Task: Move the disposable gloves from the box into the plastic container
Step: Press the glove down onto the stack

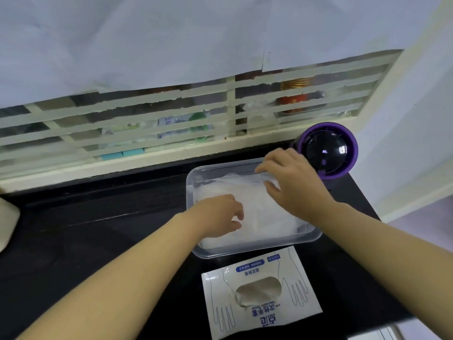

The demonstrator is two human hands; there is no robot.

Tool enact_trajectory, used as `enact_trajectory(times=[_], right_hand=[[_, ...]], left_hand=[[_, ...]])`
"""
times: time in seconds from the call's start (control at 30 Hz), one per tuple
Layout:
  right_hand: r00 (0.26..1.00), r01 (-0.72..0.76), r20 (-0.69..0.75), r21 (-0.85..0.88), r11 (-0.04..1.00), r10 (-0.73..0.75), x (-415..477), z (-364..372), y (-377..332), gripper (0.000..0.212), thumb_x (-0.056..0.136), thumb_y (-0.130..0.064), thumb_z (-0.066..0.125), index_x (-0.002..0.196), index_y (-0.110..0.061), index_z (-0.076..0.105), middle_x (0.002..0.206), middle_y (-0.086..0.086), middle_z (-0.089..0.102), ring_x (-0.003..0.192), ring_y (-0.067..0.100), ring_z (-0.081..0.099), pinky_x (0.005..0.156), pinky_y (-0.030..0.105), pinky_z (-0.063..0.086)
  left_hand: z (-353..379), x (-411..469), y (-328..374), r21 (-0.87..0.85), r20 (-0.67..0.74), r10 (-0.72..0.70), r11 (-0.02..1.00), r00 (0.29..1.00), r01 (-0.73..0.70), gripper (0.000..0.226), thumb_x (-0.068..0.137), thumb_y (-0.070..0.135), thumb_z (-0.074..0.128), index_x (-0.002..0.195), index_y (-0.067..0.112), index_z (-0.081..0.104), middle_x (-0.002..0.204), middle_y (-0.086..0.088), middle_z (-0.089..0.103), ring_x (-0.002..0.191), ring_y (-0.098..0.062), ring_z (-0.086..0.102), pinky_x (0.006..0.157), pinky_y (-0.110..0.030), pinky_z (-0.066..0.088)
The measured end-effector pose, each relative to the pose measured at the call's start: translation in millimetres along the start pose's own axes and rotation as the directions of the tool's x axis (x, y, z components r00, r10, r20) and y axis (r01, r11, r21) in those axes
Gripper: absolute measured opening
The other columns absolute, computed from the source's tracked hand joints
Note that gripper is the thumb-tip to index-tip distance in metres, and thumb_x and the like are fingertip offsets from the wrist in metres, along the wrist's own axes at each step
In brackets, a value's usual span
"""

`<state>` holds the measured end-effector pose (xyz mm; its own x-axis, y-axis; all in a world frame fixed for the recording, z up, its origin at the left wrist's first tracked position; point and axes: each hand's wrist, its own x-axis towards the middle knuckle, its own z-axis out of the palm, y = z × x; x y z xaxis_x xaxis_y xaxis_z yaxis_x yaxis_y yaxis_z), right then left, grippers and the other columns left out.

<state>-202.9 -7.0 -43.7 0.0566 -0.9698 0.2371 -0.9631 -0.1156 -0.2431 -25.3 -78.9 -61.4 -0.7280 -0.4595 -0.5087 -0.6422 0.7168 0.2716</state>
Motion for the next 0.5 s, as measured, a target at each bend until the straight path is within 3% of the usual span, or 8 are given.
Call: enact_trajectory(times=[0.07,0.17,0.27,0.33,0.4,0.5], right_hand=[[0.983,0.022,0.184,0.019,1.000,-0.025,0,4,-5,0.027,0.093,-0.017,0.058,0.120,-0.018,0.062,0.122,0.000,0.058,0.113,0.019,0.051,0.096,0.032,0.040],[0.890,-0.009,0.454,-0.072,0.997,0.041,-1,18,-3,0.042,0.096,-0.024,0.055,0.137,-0.024,0.048,0.142,-0.002,0.045,0.132,0.017,0.036,0.107,0.032,0.030],[0.855,0.012,0.517,-0.112,0.994,0.048,0,30,-6,0.056,0.091,-0.034,0.062,0.141,-0.025,0.039,0.146,0.002,0.039,0.133,0.021,0.033,0.110,0.036,0.029],[0.822,-0.005,0.565,-0.114,0.993,0.069,1,36,-6,0.065,0.089,-0.038,0.063,0.145,-0.025,0.033,0.148,0.003,0.035,0.134,0.023,0.031,0.111,0.039,0.030],[0.763,-0.071,0.635,-0.103,0.992,0.121,0,41,-4,0.073,0.089,-0.035,0.062,0.150,-0.023,0.023,0.153,0.006,0.026,0.140,0.027,0.022,0.112,0.044,0.028],[0.653,-0.165,0.732,-0.114,0.980,0.195,-2,49,0,0.085,0.091,-0.036,0.061,0.153,-0.020,0.005,0.160,0.012,0.003,0.146,0.033,0.002,0.115,0.050,0.021]], left_hand=[[1,1,-1,0.007,0.055,-0.018,1.000,0.998,0.018,0.029,0.098,0.034,0.053,0.125,0.023,0.056,0.127,0.002,0.053,0.111,-0.016,0.051,0.093,-0.027,0.042],[-1,0,0,0.021,0.086,-0.034,0.999,0.996,0.033,0.029,0.098,0.032,0.053,0.125,0.021,0.056,0.125,0.002,0.056,0.109,-0.015,0.051,0.090,-0.026,0.042],[-5,2,9,0.117,-0.170,0.010,0.993,0.985,0.010,0.031,0.098,0.030,0.053,0.128,0.021,0.050,0.130,0.000,0.051,0.111,-0.018,0.053,0.088,-0.029,0.044],[-1,7,12,0.207,-0.258,0.017,0.978,0.966,0.038,0.048,0.094,0.034,0.059,0.137,0.021,0.040,0.140,-0.004,0.039,0.120,-0.024,0.049,0.091,-0.035,0.046],[9,12,6,0.222,-0.128,-0.091,0.968,0.988,0.118,0.068,0.090,0.039,0.064,0.144,0.019,0.030,0.146,-0.009,0.026,0.126,-0.030,0.042,0.097,-0.041,0.046],[22,22,-4,0.185,0.032,-0.189,0.966,0.982,0.180,0.080,0.089,0.036,0.065,0.149,0.016,0.017,0.150,-0.014,0.014,0.129,-0.035,0.036,0.100,-0.044,0.044]])
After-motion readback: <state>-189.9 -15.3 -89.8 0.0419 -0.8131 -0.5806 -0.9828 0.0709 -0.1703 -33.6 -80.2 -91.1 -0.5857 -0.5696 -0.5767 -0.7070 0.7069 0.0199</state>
